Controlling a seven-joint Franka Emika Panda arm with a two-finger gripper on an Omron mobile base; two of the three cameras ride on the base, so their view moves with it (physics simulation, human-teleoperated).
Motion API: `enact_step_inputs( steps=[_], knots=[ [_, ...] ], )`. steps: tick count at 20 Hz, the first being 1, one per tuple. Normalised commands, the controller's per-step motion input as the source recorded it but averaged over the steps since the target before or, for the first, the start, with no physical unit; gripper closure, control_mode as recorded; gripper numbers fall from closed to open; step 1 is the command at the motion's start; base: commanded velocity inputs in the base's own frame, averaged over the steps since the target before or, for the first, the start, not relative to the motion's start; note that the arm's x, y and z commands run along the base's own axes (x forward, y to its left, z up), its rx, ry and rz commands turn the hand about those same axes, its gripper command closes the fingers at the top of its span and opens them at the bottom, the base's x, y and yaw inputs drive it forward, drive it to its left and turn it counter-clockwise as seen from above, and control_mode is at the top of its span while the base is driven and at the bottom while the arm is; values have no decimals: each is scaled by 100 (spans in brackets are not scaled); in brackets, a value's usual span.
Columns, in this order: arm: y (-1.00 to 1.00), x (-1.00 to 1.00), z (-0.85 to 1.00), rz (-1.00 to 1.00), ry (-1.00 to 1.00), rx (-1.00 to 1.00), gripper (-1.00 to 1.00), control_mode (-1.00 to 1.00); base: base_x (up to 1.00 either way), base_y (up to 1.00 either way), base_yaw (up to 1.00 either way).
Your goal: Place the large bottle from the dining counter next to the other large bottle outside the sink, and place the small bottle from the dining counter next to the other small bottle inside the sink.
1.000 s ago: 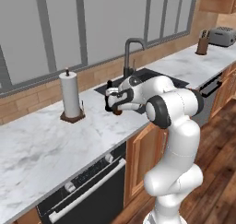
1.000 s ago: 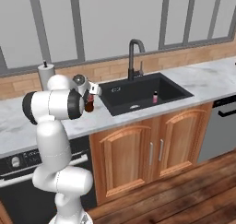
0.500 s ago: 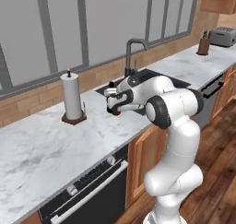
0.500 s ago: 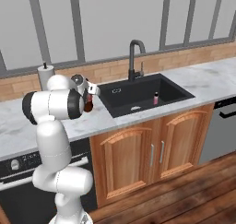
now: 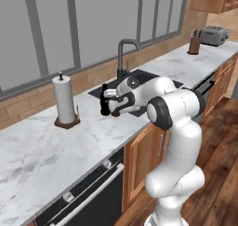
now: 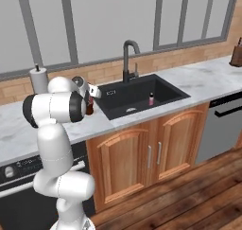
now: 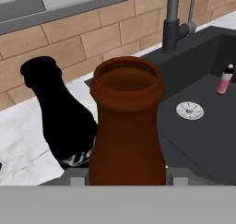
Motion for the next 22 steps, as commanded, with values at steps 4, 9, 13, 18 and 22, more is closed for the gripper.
enact_step_inputs(
  steps=[4, 9, 13, 18, 22],
  knots=[
    [0, 0, 0, 0, 0, 0, 100, 100, 0, 0, -9],
    [0, 0, 0, 0, 0, 0, 100, 100, 0, 0, -6],
    [0, 0, 0, 0, 0, 0, 100, 100, 0, 0, -4],
    [0, 0, 0, 0, 0, 0, 100, 100, 0, 0, -4],
    [0, 0, -11, 0, 0, 0, 100, -100, 0, 0, 0]
  ],
)
